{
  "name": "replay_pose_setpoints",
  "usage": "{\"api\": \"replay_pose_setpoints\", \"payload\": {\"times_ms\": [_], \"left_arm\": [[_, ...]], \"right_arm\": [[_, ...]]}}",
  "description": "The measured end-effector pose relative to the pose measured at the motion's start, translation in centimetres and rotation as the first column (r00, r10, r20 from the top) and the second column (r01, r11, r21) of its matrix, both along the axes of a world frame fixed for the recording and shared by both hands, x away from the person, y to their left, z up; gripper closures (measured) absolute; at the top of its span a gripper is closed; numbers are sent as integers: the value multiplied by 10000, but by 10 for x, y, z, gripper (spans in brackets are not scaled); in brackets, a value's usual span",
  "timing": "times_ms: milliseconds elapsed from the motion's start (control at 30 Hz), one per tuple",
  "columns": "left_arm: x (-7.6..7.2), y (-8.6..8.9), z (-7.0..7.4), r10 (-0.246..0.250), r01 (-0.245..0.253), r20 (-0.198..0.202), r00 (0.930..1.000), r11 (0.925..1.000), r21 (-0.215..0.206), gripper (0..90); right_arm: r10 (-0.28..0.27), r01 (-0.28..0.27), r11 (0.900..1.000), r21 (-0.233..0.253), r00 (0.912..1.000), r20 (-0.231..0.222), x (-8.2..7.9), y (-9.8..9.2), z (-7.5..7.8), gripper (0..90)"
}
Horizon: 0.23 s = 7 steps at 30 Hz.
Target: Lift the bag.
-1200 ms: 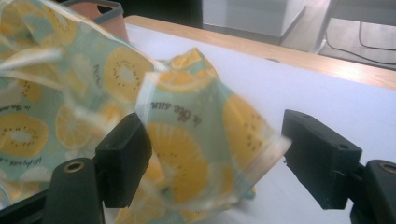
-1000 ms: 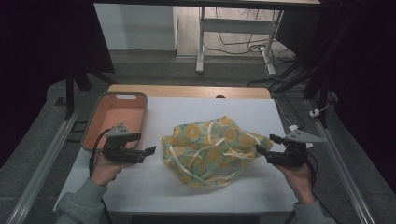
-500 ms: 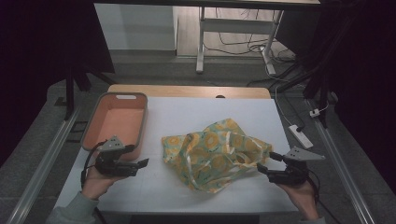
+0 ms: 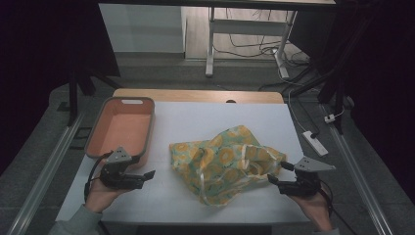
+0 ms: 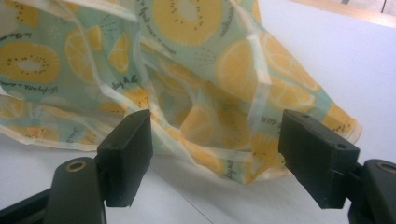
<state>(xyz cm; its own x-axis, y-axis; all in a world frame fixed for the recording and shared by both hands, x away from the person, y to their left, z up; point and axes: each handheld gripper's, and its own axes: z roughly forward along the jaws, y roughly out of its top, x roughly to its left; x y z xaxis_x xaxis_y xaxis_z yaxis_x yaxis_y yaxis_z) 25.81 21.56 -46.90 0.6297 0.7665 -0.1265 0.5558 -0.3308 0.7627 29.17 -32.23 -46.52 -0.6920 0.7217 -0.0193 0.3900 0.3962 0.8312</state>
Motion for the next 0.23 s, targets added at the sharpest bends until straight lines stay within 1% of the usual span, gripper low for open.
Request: {"api": "replay_pose_setpoints", "payload": {"times_ms": [233], "left_arm": [[0,0,-1,-10,10,-54,10000,10000,-2,204]], "right_arm": [[117,-119,9999,118,9998,170,-4,-3,3,265]]}}
